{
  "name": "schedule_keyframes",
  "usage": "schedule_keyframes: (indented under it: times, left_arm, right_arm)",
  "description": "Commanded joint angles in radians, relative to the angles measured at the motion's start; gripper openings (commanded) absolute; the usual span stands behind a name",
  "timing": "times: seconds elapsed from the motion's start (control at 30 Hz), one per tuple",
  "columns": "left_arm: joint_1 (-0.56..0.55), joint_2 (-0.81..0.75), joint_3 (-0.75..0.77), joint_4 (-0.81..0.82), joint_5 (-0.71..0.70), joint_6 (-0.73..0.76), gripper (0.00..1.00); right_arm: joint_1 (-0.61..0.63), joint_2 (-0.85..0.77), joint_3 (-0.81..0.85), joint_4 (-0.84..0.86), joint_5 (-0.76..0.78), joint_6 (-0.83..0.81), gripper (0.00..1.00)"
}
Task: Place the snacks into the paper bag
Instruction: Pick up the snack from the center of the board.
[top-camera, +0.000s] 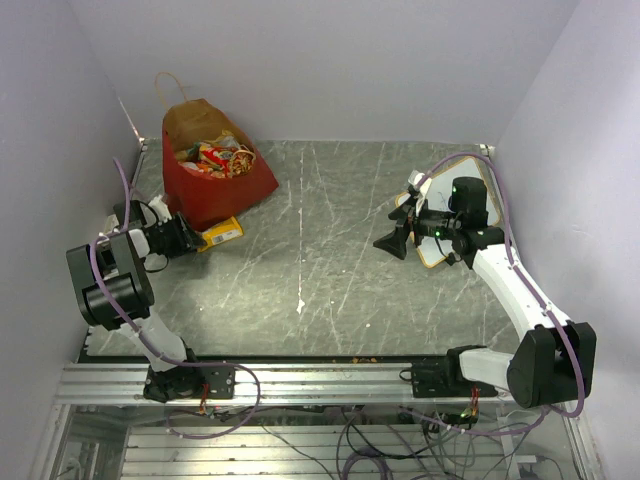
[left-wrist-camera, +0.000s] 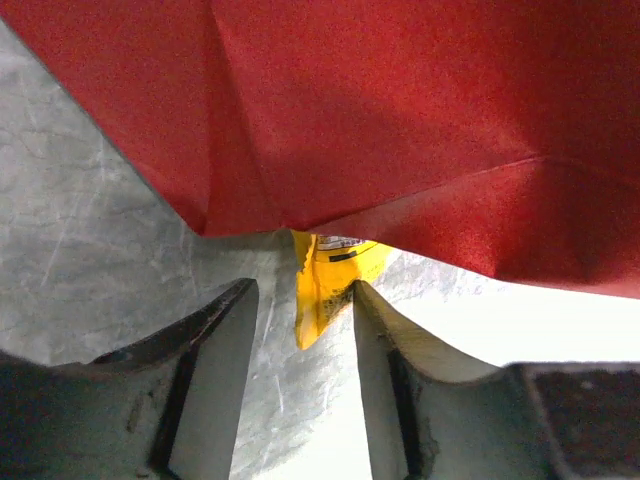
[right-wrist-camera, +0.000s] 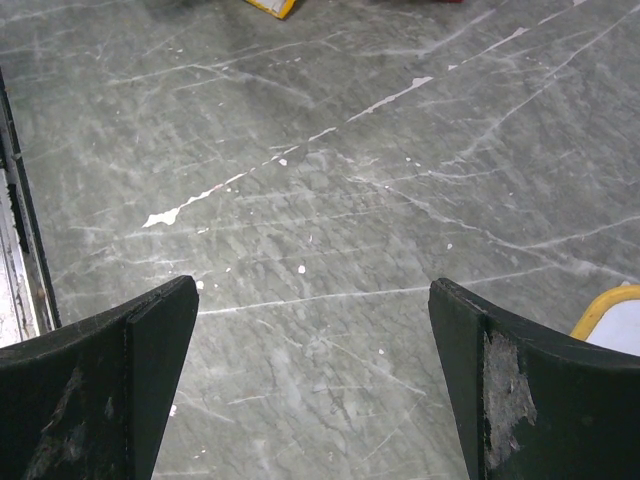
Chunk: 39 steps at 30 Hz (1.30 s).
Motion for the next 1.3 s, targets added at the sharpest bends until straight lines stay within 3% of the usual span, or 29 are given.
schedule_keyframes:
  times: [0.0, 0.5, 0.77, 0.97, 1.27]
  left_arm:
    - [0.007, 0.04, 0.007, 0.014, 0.041, -0.012, 0.53]
    - [0.023, 0.07, 0.044, -0.028, 0.131, 0.017, 0.25]
    - [0.032, 0.013, 0.107, -0.189, 0.155, 0.173, 0.08]
    - [0.031, -0.047, 0.179, -0.459, 0.152, 0.394, 0.07]
    - [0.036, -0.284, 0.25, -0.661, 0.076, 0.608, 0.07]
  right_arm:
    - [-0.007, 0.002, -0.01, 0.014, -0.014, -0.003, 1.0]
    - [-0.007, 0.004, -0.012, 0.015, -0.005, -0.006, 1.0]
    - [-0.006, 0.004, -0.011, 0.011, 0.004, -0.012, 1.0]
    - [-0.007, 0.004, -0.008, 0.005, 0.006, -0.019, 1.0]
    - [-0.006, -0.005, -0.009, 0.005, -0.007, -0.024, 1.0]
